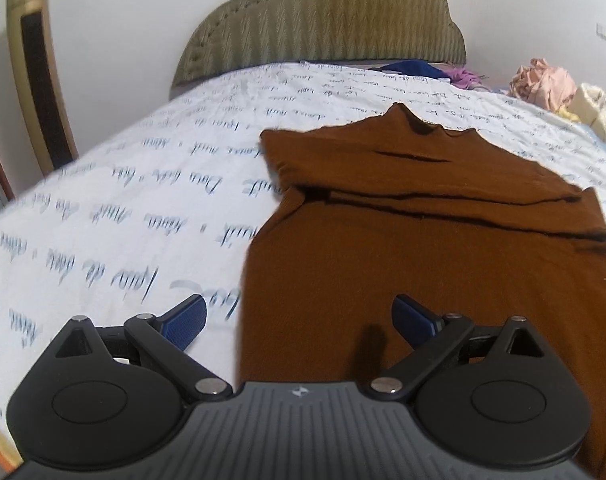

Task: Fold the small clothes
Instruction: 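Grasp the sweater hem with the right gripper while the left gripper grasps beside it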

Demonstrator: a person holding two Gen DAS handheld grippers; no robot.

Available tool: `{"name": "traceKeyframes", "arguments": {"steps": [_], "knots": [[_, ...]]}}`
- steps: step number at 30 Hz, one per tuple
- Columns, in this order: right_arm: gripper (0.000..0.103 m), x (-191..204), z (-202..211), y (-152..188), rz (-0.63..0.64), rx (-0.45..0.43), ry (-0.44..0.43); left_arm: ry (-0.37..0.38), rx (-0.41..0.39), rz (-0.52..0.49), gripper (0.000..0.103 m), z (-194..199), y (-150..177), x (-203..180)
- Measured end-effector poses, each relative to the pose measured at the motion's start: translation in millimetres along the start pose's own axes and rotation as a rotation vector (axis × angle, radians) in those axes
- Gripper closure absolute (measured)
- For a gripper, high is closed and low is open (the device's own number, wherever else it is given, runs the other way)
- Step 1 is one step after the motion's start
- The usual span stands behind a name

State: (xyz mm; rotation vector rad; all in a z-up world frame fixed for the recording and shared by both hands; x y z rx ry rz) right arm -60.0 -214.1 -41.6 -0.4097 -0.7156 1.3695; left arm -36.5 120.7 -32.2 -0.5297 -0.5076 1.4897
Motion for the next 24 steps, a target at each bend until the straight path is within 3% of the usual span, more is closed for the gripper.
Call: {"name": "traceKeyframes", "arguments": {"steps": [4, 10, 15, 18, 24], "knots": [[0.009, -10.3, 12.4, 4.5, -0.048, -0.013, -0.039, 0.070, 0.022, 0.054, 0.003, 6.5, 10.8, 20.6], [0.028, -22.1, 16.1, 13.7, -0.094, 0.038, -0.079, 0.078, 0.027, 0.020, 0.003, 12.9, 20.0, 35.8], [0.033, -33.2, 23.4, 28.6, -0.141, 0.073, -0.158, 0.239, 0.099, 0.039, 0.003, 11.4, 28.0, 47.6], [0.035, -35.7, 30.8, 36.4, -0.139, 0.092, -0.184, 0.288, 0.122, 0.016, 0.003, 11.9, 32.6, 43.8], [0.050, -27.5, 33.6, 46.3, -0.127, 0.157, -0.274, 0.389, 0.162, -0.031, 0.004, 11.1, 36.3, 23.3]]}}
Point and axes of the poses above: each gripper's, at about its wrist camera, not at the fingertips, and z roughly against the way its jaws point, x to its left, y to its underside, the point moved 4 cm from there along -z, roughly the way its jaws point, and after that the axes turned 11 degrees about x, right-handed, at the moved point
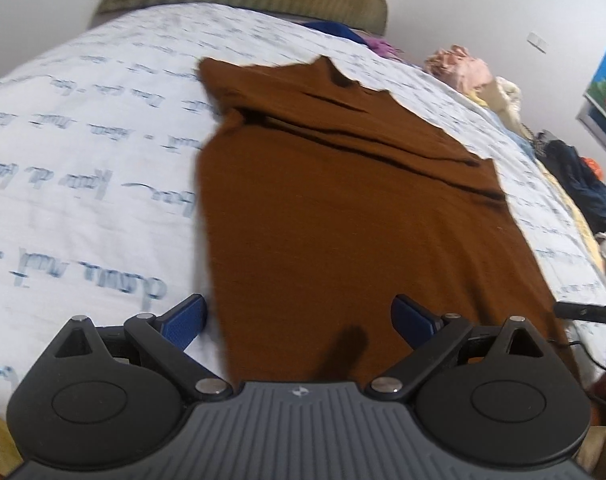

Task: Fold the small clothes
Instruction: 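Grasp the sweater hem with the right gripper while the left gripper grasps beside it, then lift the hem with both grippers and carry it toward the collar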

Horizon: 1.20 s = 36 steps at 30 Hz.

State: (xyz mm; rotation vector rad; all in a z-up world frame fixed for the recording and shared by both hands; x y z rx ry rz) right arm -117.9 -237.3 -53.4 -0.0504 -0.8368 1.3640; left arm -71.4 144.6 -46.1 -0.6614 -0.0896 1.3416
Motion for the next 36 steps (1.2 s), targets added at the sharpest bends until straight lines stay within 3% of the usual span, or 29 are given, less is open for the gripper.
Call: {"name": "traceKeyframes", "arguments": {"steps": [3, 5, 6, 7, 9, 10, 17, 21, 27, 32, 35, 36], "knots": [[0.053, 11.7, -9.3, 2.1, 0.016, 0.033, -0.067, 0.053, 0.021, -0.013, 0.005, -5.8, -1.9, -9.1], [0.060, 20.0, -15.2, 1.3, 0.030, 0.049, -0.099, 0.098, 0.041, -0.031, 0.020, -8.1, -2.2, -17.7], [0.062, 23.9, -18.5, 0.3, 0.035, 0.057, -0.112, 0.116, 0.054, -0.035, 0.037, -9.7, -2.9, -21.2], [0.069, 27.5, -21.4, -0.4, 0.041, 0.066, -0.120, 0.123, 0.070, -0.037, 0.048, -12.2, -4.4, -23.5], [0.083, 32.9, -26.1, -3.8, 0.055, 0.074, -0.115, 0.116, 0.098, -0.025, 0.087, -18.1, -8.1, -24.2], [0.085, 34.5, -26.8, -6.4, 0.056, 0.072, -0.110, 0.112, 0.109, -0.011, 0.092, -20.2, -11.1, -23.4], [0.087, 47.3, -14.2, -42.0, 0.127, -0.027, -0.090, 0.105, 0.009, -0.069, 0.093, -4.4, -42.7, -43.8], [0.088, 47.4, -13.0, -75.9, 0.171, -0.098, -0.013, 0.042, -0.055, -0.065, 0.093, -10.3, -70.9, -45.3], [0.087, 25.4, -38.7, -114.1, 0.129, -0.122, 0.096, -0.061, -0.039, -0.045, 0.092, -48.7, -93.4, -31.7], [0.072, 9.2, -48.0, -102.7, 0.044, -0.106, 0.087, -0.033, -0.033, -0.024, 0.089, -51.5, -91.3, -24.9], [0.069, 1.4, -38.8, -91.3, 0.010, -0.110, 0.053, -0.026, -0.042, -0.015, 0.064, -41.9, -85.7, -19.0], [0.069, -2.3, -35.0, -87.3, -0.004, -0.112, 0.044, -0.021, -0.052, -0.006, 0.049, -37.4, -82.4, -15.8]]}}
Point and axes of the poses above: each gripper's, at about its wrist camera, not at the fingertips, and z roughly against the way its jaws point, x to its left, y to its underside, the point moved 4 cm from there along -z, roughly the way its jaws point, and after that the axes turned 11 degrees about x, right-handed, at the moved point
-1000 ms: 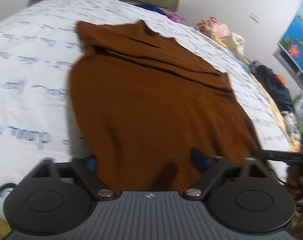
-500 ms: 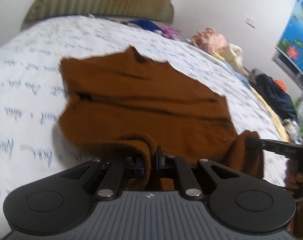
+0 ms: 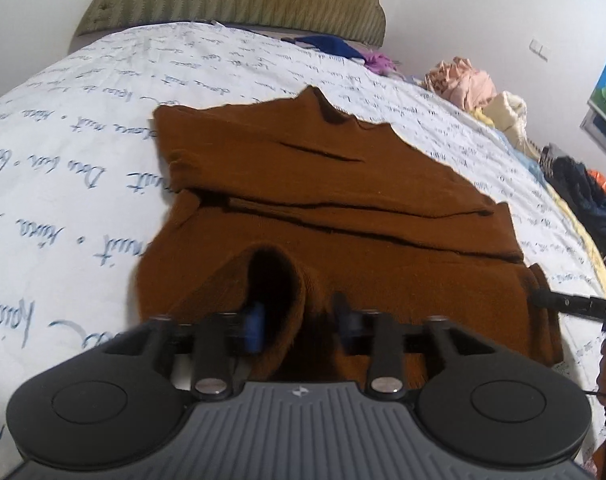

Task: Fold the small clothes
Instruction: 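Lift the hem with both grippers and carry it toward the collar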

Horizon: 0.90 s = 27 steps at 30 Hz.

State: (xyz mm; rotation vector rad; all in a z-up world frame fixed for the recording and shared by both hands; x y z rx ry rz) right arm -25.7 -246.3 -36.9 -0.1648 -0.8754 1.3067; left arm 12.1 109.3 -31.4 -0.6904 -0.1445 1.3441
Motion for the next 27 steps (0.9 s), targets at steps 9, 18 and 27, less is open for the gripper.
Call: {"name": "traceKeyframes", "arguments": {"steps": [9, 18, 27], "knots": [[0.064, -18.7, 26.8, 39.0, -0.108, 0.045, -0.091, 0.131, 0.015, 0.095, 0.034, 24.8, 38.9, 31.7], [0.073, 4.7, 12.4, 54.0, -0.088, 0.074, -0.085, 0.202, 0.019, 0.084, 0.034, 20.7, 52.5, 21.4], [0.090, 12.9, 18.7, 51.7, -0.080, 0.037, -0.163, 0.226, 0.068, 0.088, 0.090, 17.9, 55.7, 12.2]]}}
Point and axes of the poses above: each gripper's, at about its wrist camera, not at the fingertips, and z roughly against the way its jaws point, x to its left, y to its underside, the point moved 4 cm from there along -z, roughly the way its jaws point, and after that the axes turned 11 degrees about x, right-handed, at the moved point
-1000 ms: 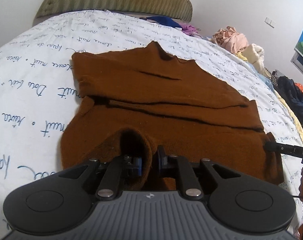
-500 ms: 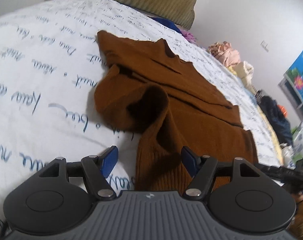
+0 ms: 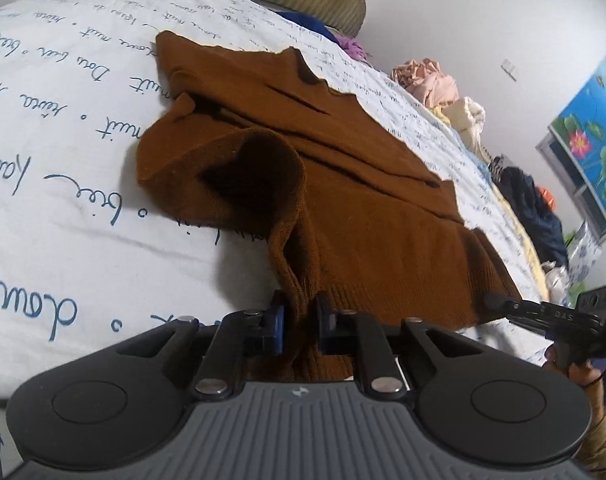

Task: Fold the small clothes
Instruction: 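Lift the hem with both grippers and carry it toward the collar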

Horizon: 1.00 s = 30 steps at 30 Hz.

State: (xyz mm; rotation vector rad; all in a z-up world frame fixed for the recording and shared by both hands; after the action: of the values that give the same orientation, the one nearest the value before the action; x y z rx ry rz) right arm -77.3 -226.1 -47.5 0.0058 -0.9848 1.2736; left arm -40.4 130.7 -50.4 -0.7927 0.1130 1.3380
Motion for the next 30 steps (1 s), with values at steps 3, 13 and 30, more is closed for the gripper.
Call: {"name": "traceKeyframes", "arguments": {"steps": [3, 13, 30], "knots": [[0.091, 8.4, 14.3, -3.4, -0.003, -0.033, -0.080, 0.031, -0.048, -0.017, 0.091, 19.9, 0.5, -13.2], [0.091, 56.3, 77.6, -10.1, 0.161, -0.111, -0.216, 0.226, -0.238, -0.060, 0.091, 113.5, 2.6, -42.9], [0.091, 40.5, 69.0, -46.2, 0.081, -0.145, -0.241, 0.239, -0.216, 0.058, 0.090, 87.3, -46.3, -31.1]]}}
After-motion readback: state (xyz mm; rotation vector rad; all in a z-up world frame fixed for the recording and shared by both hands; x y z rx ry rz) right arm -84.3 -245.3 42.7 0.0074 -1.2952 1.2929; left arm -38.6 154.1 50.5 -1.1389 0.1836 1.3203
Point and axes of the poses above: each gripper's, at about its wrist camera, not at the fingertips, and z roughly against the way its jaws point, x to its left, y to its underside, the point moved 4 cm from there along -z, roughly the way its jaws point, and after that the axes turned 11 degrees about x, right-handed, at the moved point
